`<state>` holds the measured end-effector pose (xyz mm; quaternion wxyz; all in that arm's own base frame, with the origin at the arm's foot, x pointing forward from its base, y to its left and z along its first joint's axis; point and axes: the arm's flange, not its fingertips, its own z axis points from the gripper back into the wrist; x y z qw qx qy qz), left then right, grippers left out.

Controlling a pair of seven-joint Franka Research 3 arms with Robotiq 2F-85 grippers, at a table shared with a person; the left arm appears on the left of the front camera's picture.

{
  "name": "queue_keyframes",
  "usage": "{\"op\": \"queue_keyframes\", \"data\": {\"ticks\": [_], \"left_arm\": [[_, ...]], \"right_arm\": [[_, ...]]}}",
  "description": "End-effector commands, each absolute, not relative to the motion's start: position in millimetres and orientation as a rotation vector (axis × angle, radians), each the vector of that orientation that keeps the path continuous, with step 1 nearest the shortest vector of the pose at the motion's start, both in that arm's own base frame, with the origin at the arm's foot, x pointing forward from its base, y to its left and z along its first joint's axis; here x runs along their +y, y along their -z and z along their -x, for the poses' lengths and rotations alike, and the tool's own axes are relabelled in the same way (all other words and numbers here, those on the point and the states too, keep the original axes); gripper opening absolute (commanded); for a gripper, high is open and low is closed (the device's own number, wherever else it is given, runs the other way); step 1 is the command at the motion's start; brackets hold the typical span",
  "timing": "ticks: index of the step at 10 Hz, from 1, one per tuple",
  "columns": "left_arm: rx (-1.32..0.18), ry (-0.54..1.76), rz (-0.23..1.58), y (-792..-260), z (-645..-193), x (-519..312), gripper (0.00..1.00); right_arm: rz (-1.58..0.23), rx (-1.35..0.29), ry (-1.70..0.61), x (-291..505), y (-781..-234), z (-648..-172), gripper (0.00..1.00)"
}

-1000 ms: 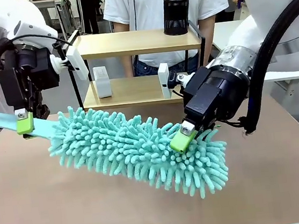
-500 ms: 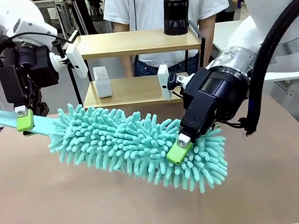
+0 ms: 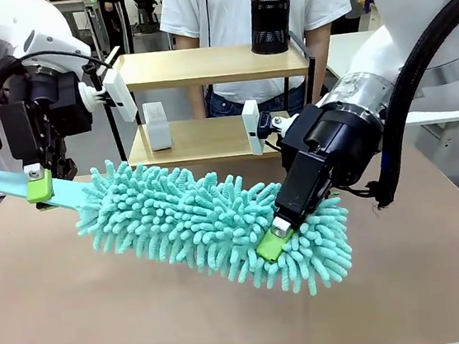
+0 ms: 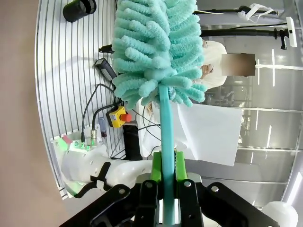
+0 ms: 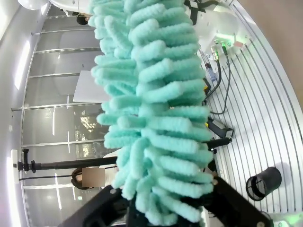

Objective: Clean the shelf.
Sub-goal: Hand the Duster back to the human.

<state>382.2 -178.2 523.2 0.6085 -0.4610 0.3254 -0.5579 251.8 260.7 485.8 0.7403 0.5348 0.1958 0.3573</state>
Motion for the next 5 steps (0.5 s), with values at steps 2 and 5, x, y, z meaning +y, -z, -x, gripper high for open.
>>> {"op": "queue_keyframes", "data": {"ticks": [2,5], "left_arm": [[0.790,1.295,1.044,-529.5,-392.4,-177.7,0.12],[0.799,1.304,1.038,-529.0,-391.7,-177.8,0.12]], "right_arm": [[-1.157,0.443,-0.776,260.4,-483.0,-249.8,0.00],[-1.153,0.457,-0.779,260.7,-481.9,-250.5,0.00]]}}
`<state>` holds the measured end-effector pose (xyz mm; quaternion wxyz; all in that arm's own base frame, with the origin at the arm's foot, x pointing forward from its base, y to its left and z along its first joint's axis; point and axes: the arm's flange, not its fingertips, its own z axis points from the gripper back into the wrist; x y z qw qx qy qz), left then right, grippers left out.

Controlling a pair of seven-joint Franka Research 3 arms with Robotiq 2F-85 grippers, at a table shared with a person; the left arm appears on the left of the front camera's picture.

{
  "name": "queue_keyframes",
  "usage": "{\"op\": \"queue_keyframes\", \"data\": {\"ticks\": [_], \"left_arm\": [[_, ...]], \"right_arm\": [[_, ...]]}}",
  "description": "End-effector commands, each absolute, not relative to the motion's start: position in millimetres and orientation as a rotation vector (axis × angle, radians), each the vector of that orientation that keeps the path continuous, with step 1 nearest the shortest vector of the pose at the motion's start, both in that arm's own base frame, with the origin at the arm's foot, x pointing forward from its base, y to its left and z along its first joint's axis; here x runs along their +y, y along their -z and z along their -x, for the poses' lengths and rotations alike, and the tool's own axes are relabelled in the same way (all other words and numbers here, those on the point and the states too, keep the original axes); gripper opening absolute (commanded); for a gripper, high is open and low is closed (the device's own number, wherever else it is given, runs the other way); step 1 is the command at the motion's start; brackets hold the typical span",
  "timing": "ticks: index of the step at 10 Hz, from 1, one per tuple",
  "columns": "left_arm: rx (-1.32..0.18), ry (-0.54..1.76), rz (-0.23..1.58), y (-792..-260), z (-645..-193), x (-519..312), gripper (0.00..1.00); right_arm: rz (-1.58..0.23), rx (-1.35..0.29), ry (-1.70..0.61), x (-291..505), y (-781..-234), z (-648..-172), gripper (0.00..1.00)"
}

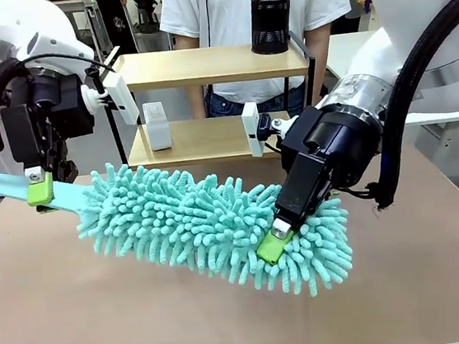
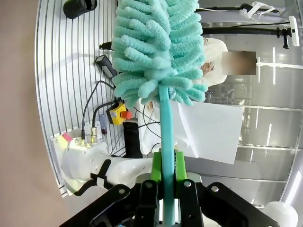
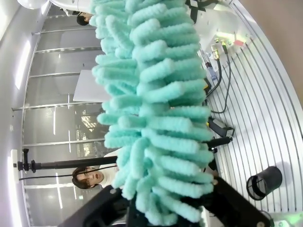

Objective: Clean the shelf.
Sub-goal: Hand the Duster back to the human.

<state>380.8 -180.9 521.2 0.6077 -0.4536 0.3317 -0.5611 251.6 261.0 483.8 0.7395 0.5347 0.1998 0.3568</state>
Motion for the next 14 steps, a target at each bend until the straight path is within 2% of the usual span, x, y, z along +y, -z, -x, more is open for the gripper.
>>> {"op": "queue_keyframes", "data": {"ticks": [1,2,3,4,5,8,10,11,12,13,14], "left_arm": [[0.814,1.324,1.022,-530.3,-390.6,-176.9,0.70],[0.812,1.325,1.035,-531.6,-390.7,-176.0,0.70],[0.795,1.321,1.038,-532.6,-391.3,-174.6,1.00],[0.783,1.316,1.042,-533.6,-392.4,-172.1,0.75],[0.767,1.300,1.047,-534.8,-393.9,-166.4,1.00],[0.612,1.121,1.069,-535.2,-404.2,-121.0,1.00],[0.355,0.879,1.192,-533.8,-417.8,-61.0,1.00],[0.132,0.665,1.293,-529.4,-424.2,-19.1,1.00],[-0.016,0.511,1.373,-521.4,-425.1,9.2,1.00],[-0.107,0.398,1.426,-512.2,-424.0,26.3,1.00],[-0.158,0.362,1.501,-502.8,-423.3,37.1,1.00]], "right_arm": [[-1.151,0.457,-0.780,260.8,-482.0,-250.5,0.00],[-1.151,0.459,-0.778,260.7,-481.3,-250.9,0.00],[-1.150,0.459,-0.779,260.7,-481.3,-250.9,0.00],[-1.148,0.459,-0.782,261.1,-480.8,-250.8,0.00],[-1.147,0.459,-0.780,260.7,-480.9,-250.8,0.00],[-1.140,0.442,-0.778,253.1,-484.8,-250.4,0.00],[-1.141,0.451,-0.804,242.0,-495.4,-250.5,0.00],[-1.141,0.404,-0.829,231.0,-509.1,-251.8,0.00],[-1.152,0.298,-0.923,218.7,-525.2,-253.4,0.00],[-1.167,0.213,-1.027,206.1,-538.2,-254.5,0.00],[-1.172,0.106,-0.988,192.6,-546.0,-261.0,0.00]]}}
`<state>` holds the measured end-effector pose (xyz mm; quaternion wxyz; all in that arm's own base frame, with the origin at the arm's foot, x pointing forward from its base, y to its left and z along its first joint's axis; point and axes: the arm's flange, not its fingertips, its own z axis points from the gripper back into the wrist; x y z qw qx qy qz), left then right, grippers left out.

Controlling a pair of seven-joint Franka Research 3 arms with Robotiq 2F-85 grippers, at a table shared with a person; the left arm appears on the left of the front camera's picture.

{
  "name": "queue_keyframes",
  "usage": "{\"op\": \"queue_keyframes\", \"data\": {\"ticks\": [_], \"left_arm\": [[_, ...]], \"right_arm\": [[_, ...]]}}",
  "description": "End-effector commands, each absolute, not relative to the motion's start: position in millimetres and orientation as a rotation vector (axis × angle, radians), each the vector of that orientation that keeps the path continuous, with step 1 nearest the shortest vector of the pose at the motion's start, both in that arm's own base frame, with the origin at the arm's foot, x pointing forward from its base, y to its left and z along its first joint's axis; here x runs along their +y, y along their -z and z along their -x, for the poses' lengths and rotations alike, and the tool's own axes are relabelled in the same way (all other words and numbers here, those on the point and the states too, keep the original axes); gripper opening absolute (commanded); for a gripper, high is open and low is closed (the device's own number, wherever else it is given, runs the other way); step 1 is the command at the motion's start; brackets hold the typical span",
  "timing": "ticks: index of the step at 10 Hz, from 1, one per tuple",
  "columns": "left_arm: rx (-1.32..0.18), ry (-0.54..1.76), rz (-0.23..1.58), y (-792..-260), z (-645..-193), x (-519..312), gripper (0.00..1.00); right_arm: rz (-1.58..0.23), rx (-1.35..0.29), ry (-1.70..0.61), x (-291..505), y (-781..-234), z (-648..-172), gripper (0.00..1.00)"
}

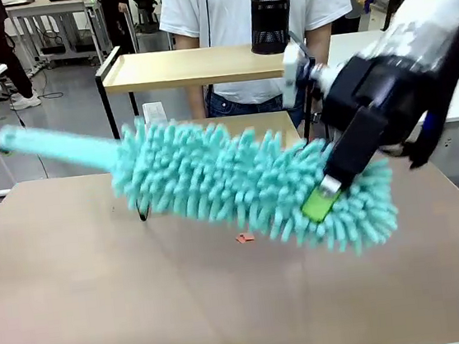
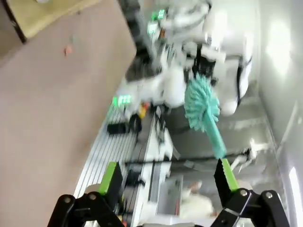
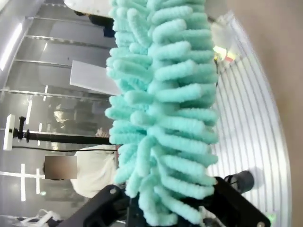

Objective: Clean the shelf.
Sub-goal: Hand the Duster back to the human.

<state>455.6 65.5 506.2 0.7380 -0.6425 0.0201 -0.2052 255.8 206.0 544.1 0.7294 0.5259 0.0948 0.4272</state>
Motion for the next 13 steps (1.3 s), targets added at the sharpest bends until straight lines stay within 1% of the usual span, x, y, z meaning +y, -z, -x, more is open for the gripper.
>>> {"op": "queue_keyframes", "data": {"ticks": [1,2,3,5,6,7,8,9,12,13], "left_arm": [[-0.187,0.352,1.548,-494.3,-421.1,41.2,1.00],[-0.175,0.350,1.574,-486.8,-420.5,41.8,1.00],[-0.156,0.362,1.585,-482.3,-422.7,37.8,1.00],[-0.143,0.378,1.613,-477.3,-424.5,32.1,1.00],[-0.144,0.379,1.616,-475.7,-426.1,32.1,1.00],[-0.142,0.374,1.624,-474.2,-426.3,31.5,1.00],[-0.127,0.369,1.631,-472.5,-428.4,30.3,1.00],[-0.118,0.365,1.591,-475.1,-425.2,27.7,1.00],[-0.118,0.365,1.591,-475.1,-425.2,27.7,1.00],[-0.118,0.365,1.591,-475.1,-425.2,27.7,1.00]], "right_arm": [[-1.236,-0.050,-0.926,175.4,-551.7,-268.2,0.00],[-1.349,-0.262,-0.811,152.5,-554.6,-277.7,0.00],[-1.476,-0.373,-0.651,133.9,-551.5,-286.9,0.00],[-1.685,-0.503,-0.359,88.8,-540.1,-300.8,0.00],[-1.752,-0.591,-0.280,61.8,-536.2,-302.5,0.00],[-1.753,-0.700,-0.225,36.2,-533.4,-299.2,0.00],[-1.775,-0.722,-0.190,16.3,-529.5,-296.7,0.00],[-1.749,-0.721,-0.112,0.2,-520.8,-298.1,0.00],[-1.715,-0.491,0.264,-37.2,-477.4,-315.1,0.00],[-1.666,-0.444,0.345,-47.4,-466.4,-314.3,0.00]]}}
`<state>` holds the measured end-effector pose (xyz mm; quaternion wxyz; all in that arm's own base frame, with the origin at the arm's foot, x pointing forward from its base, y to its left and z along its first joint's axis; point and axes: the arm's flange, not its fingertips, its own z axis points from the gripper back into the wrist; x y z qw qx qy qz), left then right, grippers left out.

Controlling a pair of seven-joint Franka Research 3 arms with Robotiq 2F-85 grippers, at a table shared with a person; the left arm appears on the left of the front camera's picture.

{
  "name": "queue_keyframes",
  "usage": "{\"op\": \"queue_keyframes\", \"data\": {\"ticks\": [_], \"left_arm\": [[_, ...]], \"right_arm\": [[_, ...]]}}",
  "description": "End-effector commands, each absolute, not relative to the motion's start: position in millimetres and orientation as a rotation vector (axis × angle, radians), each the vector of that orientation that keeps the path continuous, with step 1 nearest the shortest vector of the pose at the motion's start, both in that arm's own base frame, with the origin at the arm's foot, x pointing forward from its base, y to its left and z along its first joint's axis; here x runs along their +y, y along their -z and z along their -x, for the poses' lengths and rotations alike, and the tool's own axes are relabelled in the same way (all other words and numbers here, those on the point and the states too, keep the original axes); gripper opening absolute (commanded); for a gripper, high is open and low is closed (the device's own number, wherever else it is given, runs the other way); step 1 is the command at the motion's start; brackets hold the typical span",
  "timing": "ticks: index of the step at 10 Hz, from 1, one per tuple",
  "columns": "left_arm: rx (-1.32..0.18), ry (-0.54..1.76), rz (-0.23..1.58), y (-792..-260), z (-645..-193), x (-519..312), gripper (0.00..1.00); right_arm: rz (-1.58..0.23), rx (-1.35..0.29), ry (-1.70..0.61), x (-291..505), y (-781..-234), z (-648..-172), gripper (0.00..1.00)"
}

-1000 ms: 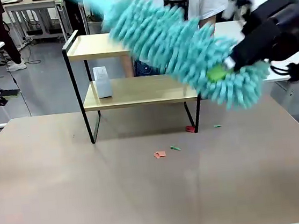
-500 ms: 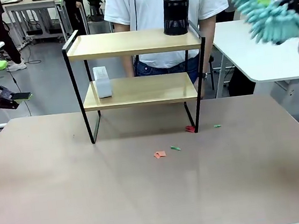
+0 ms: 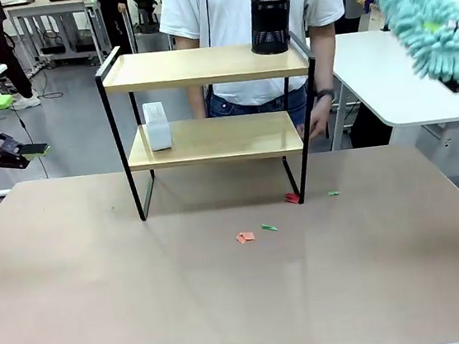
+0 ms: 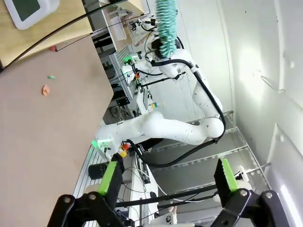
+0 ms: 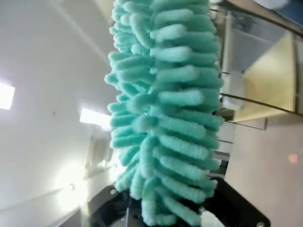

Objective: Clean the shelf.
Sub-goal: Hand the Duster back to the human.

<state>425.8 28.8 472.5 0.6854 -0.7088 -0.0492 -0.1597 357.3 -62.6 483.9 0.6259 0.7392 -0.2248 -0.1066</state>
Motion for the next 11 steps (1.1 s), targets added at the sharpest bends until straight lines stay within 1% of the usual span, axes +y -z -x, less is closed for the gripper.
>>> {"op": "queue_keyframes", "data": {"ticks": [1,3,4,6,11], "left_arm": [[-0.118,0.365,1.591,-475.1,-425.2,27.7,1.00],[-0.118,0.365,1.591,-475.1,-425.2,27.7,1.00],[-0.118,0.365,1.591,-475.1,-425.2,27.7,1.00],[-0.118,0.365,1.591,-475.1,-425.2,27.7,1.00],[-0.118,0.365,1.591,-475.1,-425.2,27.7,1.00]], "right_arm": [[-1.635,-0.329,0.383,-56.1,-458.0,-310.5,0.00],[-1.591,-0.172,0.387,-59.3,-445.7,-308.3,0.00],[-1.580,-0.141,0.369,-58.0,-440.0,-309.4,0.00],[-1.564,-0.106,0.387,-56.4,-433.5,-311.9,0.00],[-1.569,-0.106,0.360,-49.6,-431.4,-316.7,0.00]]}}
